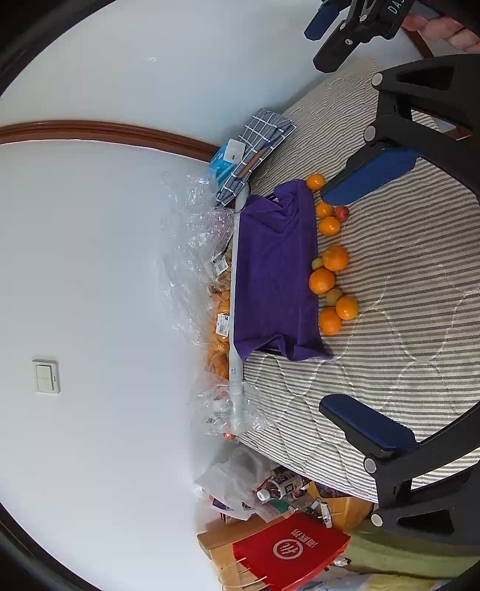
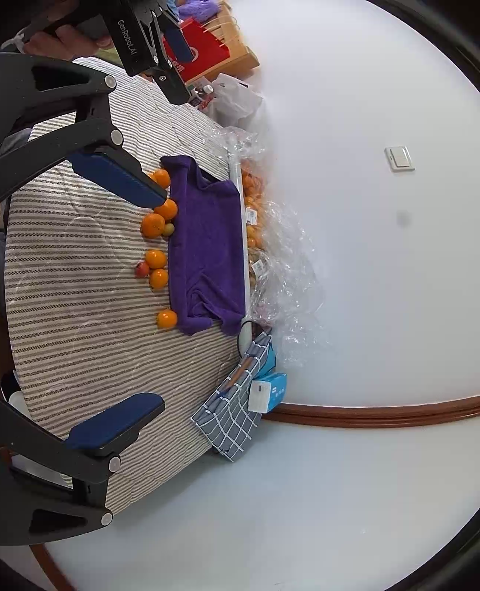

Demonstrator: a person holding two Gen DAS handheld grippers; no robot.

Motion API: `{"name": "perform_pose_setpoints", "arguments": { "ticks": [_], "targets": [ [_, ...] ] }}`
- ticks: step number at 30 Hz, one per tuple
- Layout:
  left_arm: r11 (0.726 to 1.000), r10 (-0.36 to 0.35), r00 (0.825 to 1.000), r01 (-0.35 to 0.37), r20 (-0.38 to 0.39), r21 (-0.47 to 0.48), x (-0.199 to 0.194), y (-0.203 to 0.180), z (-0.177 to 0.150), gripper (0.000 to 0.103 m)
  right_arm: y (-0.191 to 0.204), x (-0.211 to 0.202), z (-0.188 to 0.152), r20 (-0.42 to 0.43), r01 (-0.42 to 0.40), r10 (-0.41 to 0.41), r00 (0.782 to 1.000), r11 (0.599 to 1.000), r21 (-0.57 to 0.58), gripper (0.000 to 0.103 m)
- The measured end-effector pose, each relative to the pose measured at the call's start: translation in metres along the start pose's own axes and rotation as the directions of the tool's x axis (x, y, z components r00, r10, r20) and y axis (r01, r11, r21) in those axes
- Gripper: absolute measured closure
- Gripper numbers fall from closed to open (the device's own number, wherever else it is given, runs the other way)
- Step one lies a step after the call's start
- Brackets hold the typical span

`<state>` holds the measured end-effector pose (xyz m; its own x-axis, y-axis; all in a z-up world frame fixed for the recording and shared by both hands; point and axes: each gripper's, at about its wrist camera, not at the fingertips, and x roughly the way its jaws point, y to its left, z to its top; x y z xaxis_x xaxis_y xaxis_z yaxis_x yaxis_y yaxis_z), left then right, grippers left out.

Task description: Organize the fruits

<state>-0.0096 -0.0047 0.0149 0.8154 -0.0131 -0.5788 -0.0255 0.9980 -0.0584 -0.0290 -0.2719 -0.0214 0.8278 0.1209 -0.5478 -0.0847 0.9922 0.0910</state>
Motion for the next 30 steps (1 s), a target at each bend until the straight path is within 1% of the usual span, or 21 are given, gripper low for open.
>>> {"name": "perform_pose_setpoints", "arguments": {
  "ticks": [4, 5, 9, 18, 30],
  "targets": [
    [1.0, -0.001, 1.0, 0.001, 0.001, -0.002, 0.0, -0.001, 0.001, 0.0, 0.0, 0.002, 0.005, 0.003, -0.001, 0.001, 1.0, 1.0, -0.006, 0.003],
    [1.0, 0.0, 1.0, 0.0, 0.001, -0.004, 0.0, -0.001, 0.002, 0.0, 0.004, -0.004, -0.004, 0.011, 0.001, -0.001, 1.0, 1.0, -0.007, 0.003],
    [1.0, -0.005, 1.0, 0.005, -0.003, -0.003, 0.0, 0.0, 0.004, 0.0, 0.006, -0.004, -0.002, 0.019, 0.002, -0.002, 1.0, 1.0, -0.012, 0.003],
    [1.0, -0.006, 1.0, 0.006, 0.018, 0.001, -0.007, 0.0, 0.004, 0.0, 0.008, -0.007, 0.0, 0.026, -0.004, 0.004, 1.0, 1.0, -0.019, 0.003],
    [1.0, -0.009, 1.0, 0.009, 0.008, -0.007, -0.007, 0.002, -0.002, 0.0, 0.014, -0.004, -0.002, 0.012, -0.006, 0.006, 1.0, 1.0, -0.023, 0.003]
  ]
}}
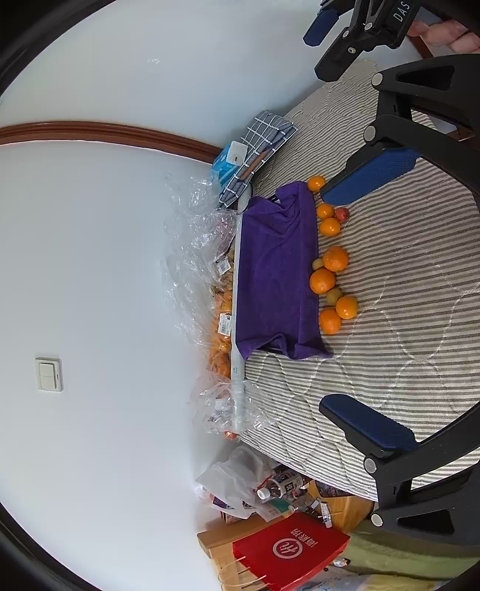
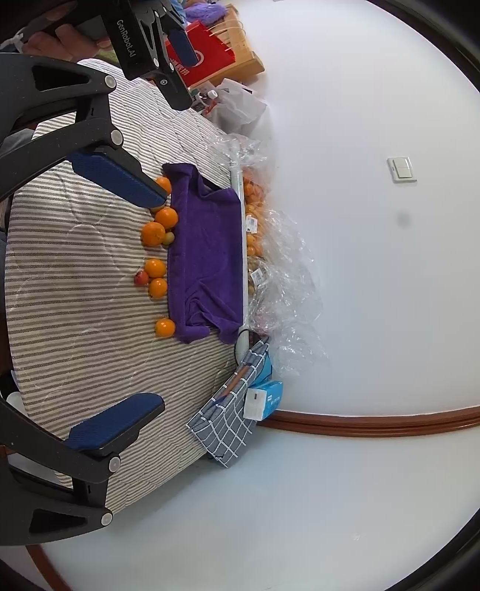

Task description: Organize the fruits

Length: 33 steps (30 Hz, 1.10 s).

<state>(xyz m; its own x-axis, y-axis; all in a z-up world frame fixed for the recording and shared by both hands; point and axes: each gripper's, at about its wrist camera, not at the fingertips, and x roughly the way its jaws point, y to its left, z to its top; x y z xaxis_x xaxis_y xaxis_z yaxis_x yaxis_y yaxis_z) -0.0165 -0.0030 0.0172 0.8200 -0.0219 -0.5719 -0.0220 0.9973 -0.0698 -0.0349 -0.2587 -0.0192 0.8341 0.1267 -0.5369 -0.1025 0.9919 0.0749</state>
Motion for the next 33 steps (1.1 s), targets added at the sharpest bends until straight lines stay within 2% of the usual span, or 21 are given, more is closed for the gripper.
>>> {"name": "perform_pose_setpoints", "arguments": {
  "ticks": [33],
  "targets": [
    [1.0, 0.004, 1.0, -0.004, -0.002, -0.003, 0.006, 0.011, 0.0, 0.0, 0.011, 0.005, -0.002, 0.015, -0.046, 0.046, 0.999, 0.999, -0.016, 0.004]
  ]
}}
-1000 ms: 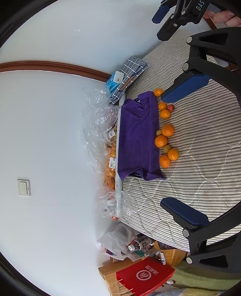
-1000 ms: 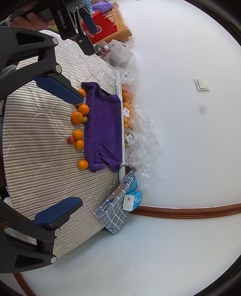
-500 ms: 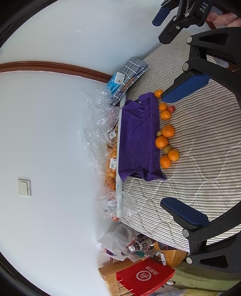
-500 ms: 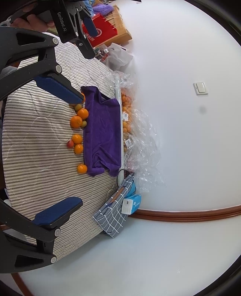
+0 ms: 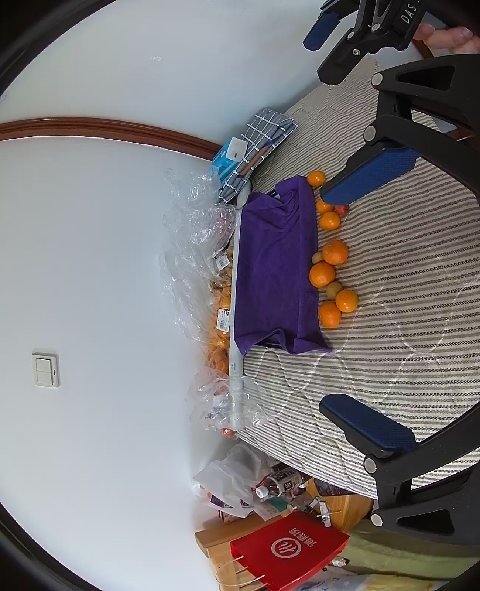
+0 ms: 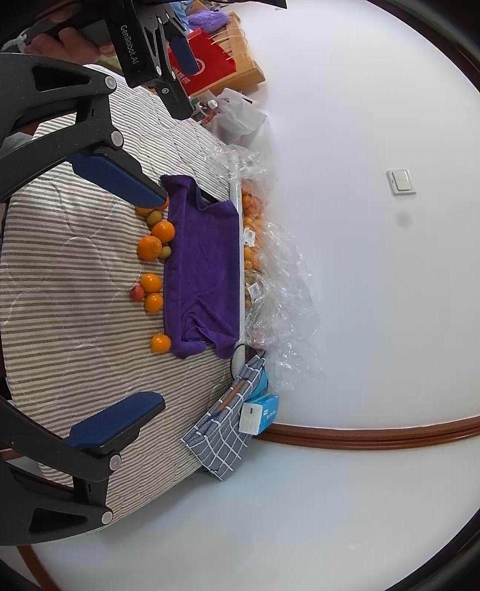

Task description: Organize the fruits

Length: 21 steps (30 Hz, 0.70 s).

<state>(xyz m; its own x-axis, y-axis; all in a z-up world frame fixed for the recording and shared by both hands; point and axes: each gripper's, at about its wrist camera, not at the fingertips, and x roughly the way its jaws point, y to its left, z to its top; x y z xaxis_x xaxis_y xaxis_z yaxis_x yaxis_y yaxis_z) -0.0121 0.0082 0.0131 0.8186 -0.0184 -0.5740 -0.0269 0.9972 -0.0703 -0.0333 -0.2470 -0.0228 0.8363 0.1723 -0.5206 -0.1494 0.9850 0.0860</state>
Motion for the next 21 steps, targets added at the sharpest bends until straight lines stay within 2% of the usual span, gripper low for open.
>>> {"name": "perform_pose_setpoints", "arguments": {
  "ticks": [9, 17, 20, 21],
  "targets": [
    [1.0, 0.013, 1.0, -0.013, -0.004, 0.003, 0.017, 0.003, 0.003, 0.0, -0.005, 0.019, -0.001, 0.003, 0.003, -0.003, 1.0, 1.0, 0.014, 0.004],
    [1.0, -0.005, 0.998, 0.004, -0.067, -0.016, 0.055, 0.018, -0.005, 0.001, -0.013, 0.056, -0.01, -0.014, 0.029, -0.028, 0.999, 0.999, 0.025, 0.004],
    [1.0, 0.004, 0.997, -0.006, -0.079, -0.023, 0.071, 0.027, -0.012, 0.001, -0.015, 0.072, -0.014, -0.022, 0.019, -0.018, 1.0, 0.999, 0.041, 0.007],
    [1.0, 0.003, 0.996, -0.006, -0.088, -0.029, 0.077, 0.031, -0.015, 0.001, -0.016, 0.079, -0.016, -0.033, 0.021, -0.02, 0.999, 0.999, 0.049, 0.012]
  ]
}}
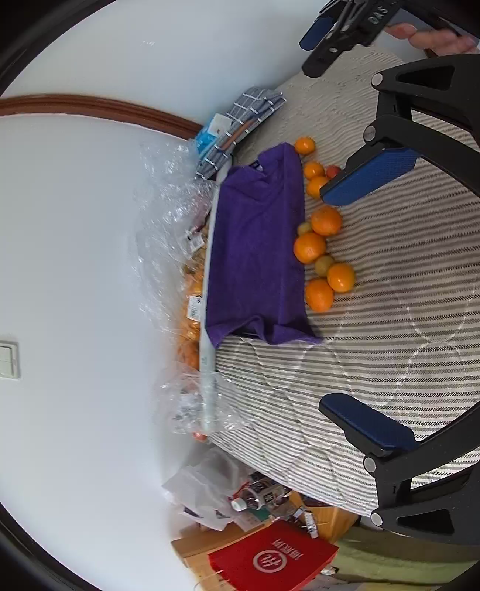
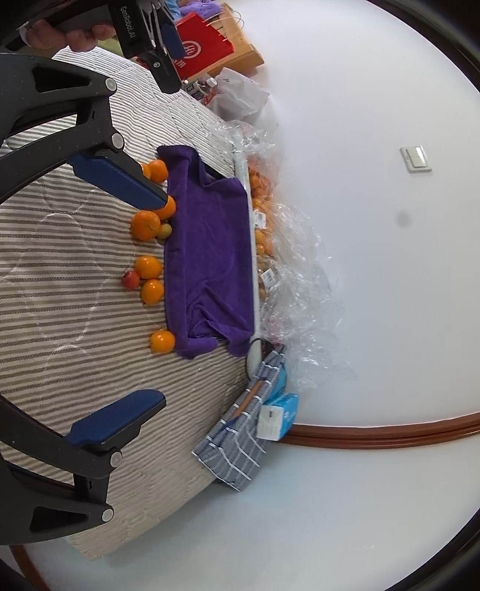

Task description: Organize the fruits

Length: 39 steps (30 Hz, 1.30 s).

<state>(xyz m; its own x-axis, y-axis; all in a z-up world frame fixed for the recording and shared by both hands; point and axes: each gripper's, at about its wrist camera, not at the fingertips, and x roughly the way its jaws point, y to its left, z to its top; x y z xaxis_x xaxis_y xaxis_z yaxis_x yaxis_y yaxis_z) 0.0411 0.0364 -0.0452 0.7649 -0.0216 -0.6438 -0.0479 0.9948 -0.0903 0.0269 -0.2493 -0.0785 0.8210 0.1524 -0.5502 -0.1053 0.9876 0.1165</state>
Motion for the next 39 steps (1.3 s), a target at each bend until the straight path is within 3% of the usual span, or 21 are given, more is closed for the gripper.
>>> {"name": "perform_pose_setpoints", "arguments": {
  "ticks": [2, 7, 15, 24, 35, 39],
  "targets": [
    [1.0, 0.001, 1.0, -0.001, -0.025, -0.013, 0.013, 0.008, -0.004, 0.001, -0.002, 0.012, -0.003, -0.007, 0.041, -0.041, 0.999, 0.999, 0.021, 0.019],
    [0.999, -0.015, 0.998, 0.012, -0.065, -0.036, 0.042, 0.024, -0.009, 0.007, -0.002, 0.053, -0.013, -0.099, -0.032, 0.036, 0.994, 0.999, 0.038, 0.019],
    [1.0, -0.009, 0.991, 0.006, -0.131, -0.024, 0.09, 0.041, -0.017, 0.007, 0.003, 0.118, -0.039, -0.221, -0.01, 0.015, 0.975, 1.0, 0.021, 0.024],
    [0.997, -0.067, 0.978, 0.06, -0.197, -0.042, 0.125, 0.053, -0.03, 0.007, 0.013, 0.149, -0.054, -0.273, -0.029, 0.025, 0.962, 0.999, -0.014, 0.033],
    [0.993, -0.112, 0.976, 0.104, -0.187, -0.051, 0.14, 0.055, -0.036, 0.007, 0.027, 0.172, -0.047, -0.282, -0.031, 0.014, 0.959, 0.998, -0.056, 0.042],
    [0.992, -0.124, 0.977, 0.116, -0.174, -0.052, 0.139, 0.054, -0.036, 0.007, 0.031, 0.175, -0.045, -0.273, -0.016, -0.005, 0.962, 0.997, -0.074, 0.058]
  ]
}}
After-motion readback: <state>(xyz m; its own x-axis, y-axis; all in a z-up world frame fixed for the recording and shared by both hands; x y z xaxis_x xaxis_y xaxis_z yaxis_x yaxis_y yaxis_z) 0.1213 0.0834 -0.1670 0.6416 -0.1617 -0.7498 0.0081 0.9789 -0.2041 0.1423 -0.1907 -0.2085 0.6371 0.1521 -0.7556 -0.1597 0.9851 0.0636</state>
